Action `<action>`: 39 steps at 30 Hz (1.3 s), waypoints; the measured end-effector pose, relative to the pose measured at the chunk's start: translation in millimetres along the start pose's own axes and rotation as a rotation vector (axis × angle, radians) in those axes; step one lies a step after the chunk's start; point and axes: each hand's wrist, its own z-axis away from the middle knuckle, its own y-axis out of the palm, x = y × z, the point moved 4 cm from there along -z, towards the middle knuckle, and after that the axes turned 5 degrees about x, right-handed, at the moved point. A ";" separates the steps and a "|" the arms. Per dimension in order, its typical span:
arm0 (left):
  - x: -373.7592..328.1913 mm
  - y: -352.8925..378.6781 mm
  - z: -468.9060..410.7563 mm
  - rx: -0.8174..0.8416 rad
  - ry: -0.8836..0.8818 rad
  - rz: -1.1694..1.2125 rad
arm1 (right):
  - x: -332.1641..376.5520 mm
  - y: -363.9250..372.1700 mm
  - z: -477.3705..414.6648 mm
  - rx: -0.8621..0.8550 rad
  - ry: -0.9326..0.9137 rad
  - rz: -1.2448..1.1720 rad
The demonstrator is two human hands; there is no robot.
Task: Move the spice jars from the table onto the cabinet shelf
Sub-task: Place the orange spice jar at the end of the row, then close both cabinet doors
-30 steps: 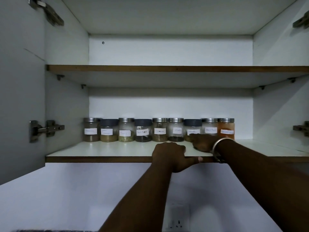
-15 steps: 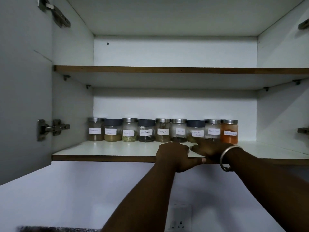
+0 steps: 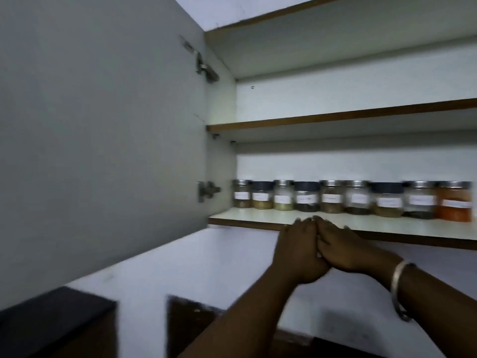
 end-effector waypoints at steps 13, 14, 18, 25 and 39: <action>34.7 -303.1 241.7 -0.397 -0.409 -0.893 | 369.0 2.0 31.1 -0.259 -0.828 -0.492; 32.8 -316.7 253.4 -0.423 -0.423 -0.938 | 385.3 1.2 33.2 -0.283 -0.840 -0.478; 41.3 -358.9 297.2 -0.567 -0.447 -0.952 | 439.2 2.7 46.5 -0.385 -0.857 -0.474; 102.0 -353.8 316.7 -0.563 -0.546 0.232 | 465.7 20.6 31.0 -0.480 -0.708 -0.482; 11.9 -278.2 261.7 -0.679 -0.073 0.339 | 376.7 5.1 79.4 -0.555 -0.760 -0.935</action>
